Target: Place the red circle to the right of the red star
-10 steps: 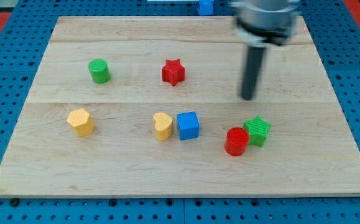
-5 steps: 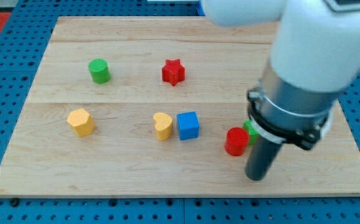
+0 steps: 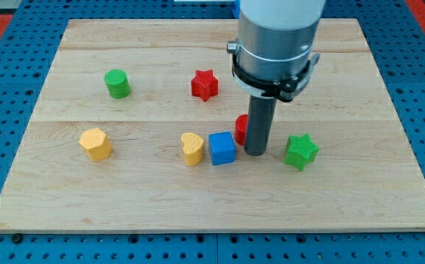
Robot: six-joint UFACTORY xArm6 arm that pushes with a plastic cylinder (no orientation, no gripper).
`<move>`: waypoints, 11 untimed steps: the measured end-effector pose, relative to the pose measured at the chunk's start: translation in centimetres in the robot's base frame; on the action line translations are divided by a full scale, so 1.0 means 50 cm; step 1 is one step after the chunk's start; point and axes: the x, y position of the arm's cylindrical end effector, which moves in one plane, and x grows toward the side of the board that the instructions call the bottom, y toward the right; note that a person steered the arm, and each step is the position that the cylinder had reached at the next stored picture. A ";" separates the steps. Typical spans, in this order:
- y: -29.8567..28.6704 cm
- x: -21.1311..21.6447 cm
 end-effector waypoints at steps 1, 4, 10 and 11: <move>-0.029 -0.029; -0.096 -0.054; 0.049 -0.134; 0.052 -0.148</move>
